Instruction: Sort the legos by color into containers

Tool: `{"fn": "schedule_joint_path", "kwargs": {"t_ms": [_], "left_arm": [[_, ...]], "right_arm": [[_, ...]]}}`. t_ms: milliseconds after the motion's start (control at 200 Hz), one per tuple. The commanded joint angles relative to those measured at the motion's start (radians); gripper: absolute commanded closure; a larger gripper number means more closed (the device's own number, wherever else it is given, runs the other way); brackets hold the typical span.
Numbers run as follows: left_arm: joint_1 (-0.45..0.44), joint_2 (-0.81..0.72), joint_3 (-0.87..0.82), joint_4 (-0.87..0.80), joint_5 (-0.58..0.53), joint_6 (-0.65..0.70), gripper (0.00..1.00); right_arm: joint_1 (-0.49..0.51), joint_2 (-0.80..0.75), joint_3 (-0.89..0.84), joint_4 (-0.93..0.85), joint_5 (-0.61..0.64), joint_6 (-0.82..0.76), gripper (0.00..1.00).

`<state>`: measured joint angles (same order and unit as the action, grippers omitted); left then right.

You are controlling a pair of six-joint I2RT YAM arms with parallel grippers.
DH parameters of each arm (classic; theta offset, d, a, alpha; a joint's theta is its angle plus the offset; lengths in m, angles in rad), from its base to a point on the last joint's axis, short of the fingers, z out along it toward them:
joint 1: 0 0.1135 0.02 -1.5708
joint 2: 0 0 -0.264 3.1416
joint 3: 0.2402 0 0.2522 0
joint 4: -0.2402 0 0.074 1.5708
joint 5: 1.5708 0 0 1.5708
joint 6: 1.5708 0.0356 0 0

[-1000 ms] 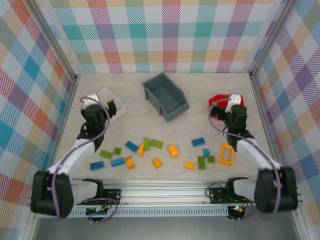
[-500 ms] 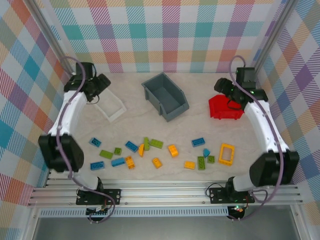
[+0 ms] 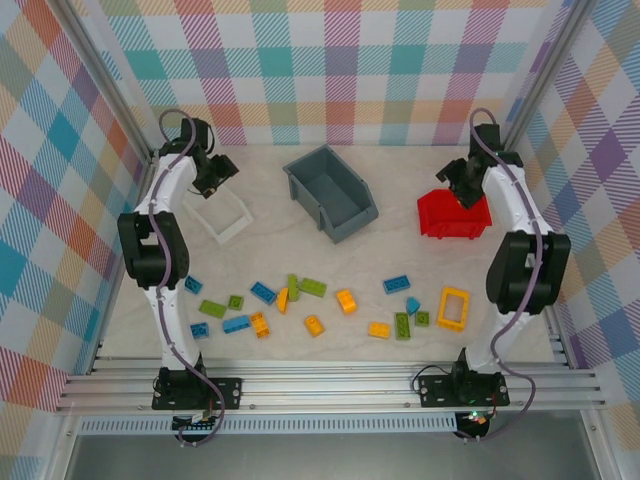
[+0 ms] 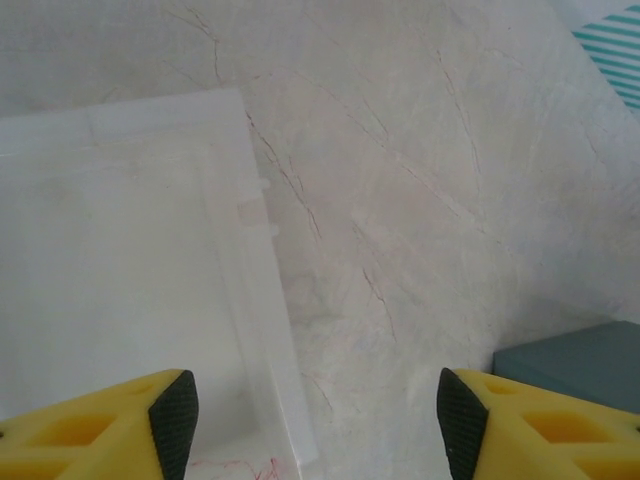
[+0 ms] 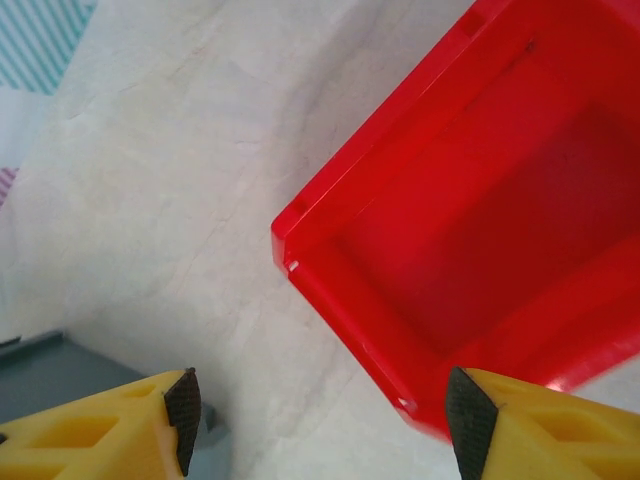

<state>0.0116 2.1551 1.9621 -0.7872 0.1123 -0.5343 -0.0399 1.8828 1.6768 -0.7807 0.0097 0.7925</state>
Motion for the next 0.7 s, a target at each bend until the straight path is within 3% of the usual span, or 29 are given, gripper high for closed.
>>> {"fn": "schedule_joint_path", "kwargs": {"t_ms": [0,370,505,695], "left_arm": [[-0.004,0.038,0.035,-0.027,0.021,0.041,0.36],[-0.042,0.064,0.029,-0.027,0.031,0.122,0.49],[-0.059,0.070,0.026,-0.027,0.048,0.147,0.60],[-0.089,0.039,-0.030,-0.003,0.075,0.171,0.72]], "right_arm": [[0.000,0.078,0.092,-0.043,0.000,0.093,0.32],[-0.029,0.300,0.278,-0.069,0.016,0.133,0.35],[-0.034,0.393,0.404,-0.120,0.032,0.048,0.44],[-0.028,0.519,0.596,-0.211,0.005,-0.111,0.67]]}}
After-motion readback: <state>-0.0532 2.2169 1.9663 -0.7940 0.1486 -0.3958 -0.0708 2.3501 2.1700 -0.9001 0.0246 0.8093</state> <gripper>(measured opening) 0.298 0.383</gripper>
